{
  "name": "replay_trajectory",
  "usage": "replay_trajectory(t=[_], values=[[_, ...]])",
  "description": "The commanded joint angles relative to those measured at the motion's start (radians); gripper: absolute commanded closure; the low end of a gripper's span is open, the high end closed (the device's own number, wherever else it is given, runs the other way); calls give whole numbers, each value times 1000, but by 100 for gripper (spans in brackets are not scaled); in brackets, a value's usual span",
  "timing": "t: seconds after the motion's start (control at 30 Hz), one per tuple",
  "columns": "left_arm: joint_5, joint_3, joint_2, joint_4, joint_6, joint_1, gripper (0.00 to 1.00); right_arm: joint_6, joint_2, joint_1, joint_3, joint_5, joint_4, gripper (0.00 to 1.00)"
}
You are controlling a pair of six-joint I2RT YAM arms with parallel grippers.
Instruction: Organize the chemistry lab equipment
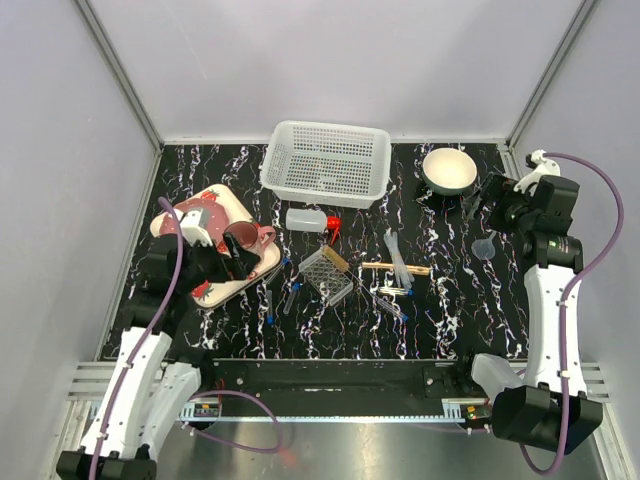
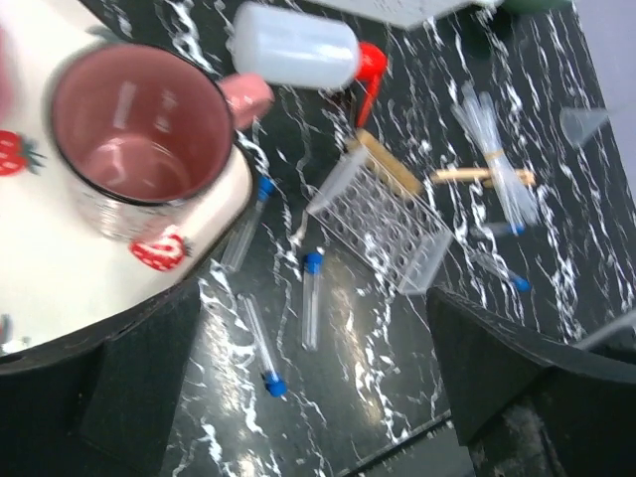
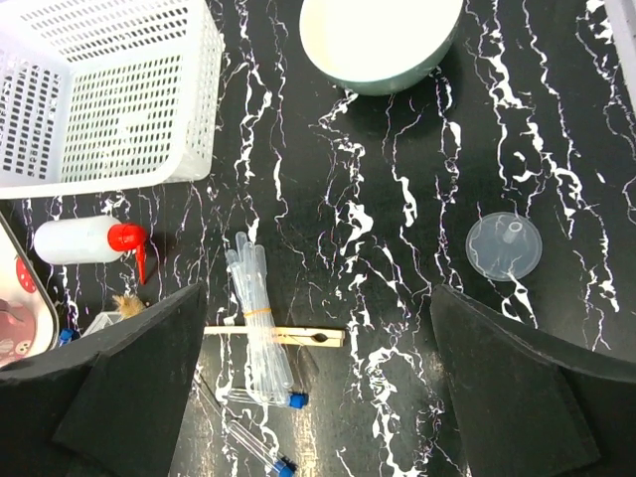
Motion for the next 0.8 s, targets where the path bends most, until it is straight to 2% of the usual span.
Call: replay_trajectory(t=[0.0,0.03,0.07,0.1,0.13,0.17,0.2,0.27,0.3,0.33,0.43,0.67,0.73,0.77], values=[[-20,40,-13,-38,-73,-128,1,-13,-5,-1,-32,-88,51,0],[-57,47,-10,-65,-90,-227,1,-43,-5,1,-48,-127,54,0],[-142,60,5,-76,-131,-281,1,-75,0,1,-59,-244,59,0],[-187,67,18,-87,-156,-396,1,-115,1,4,-70,-329,63,0],[-230,77,33,-101,-182,-458,1,-231,12,10,-85,-425,56,0],[-325,85,80,-112,-231,-521,1,-285,20,19,-91,-593,39,0],[-365,97,112,-125,-255,-647,1,-328,24,31,-94,-640,7,0],[-559,158,247,-199,-321,-783,1,-358,32,87,-116,-642,2,0],[-612,186,298,-228,-341,-891,1,-370,34,97,-125,-646,-7,0],[-654,236,399,-285,-376,-929,1,-387,35,102,-142,-661,-9,0],[-698,263,523,-285,-439,-983,1,-412,34,104,-177,-705,-12,0],[-695,145,582,-121,-571,-980,2,-485,-9,104,-266,-794,7,0],[-700,117,623,-115,-626,-975,4,-487,-5,104,-289,-794,13,0],[-703,108,636,-113,-642,-972,8,-491,-2,104,-292,-793,17,0]])
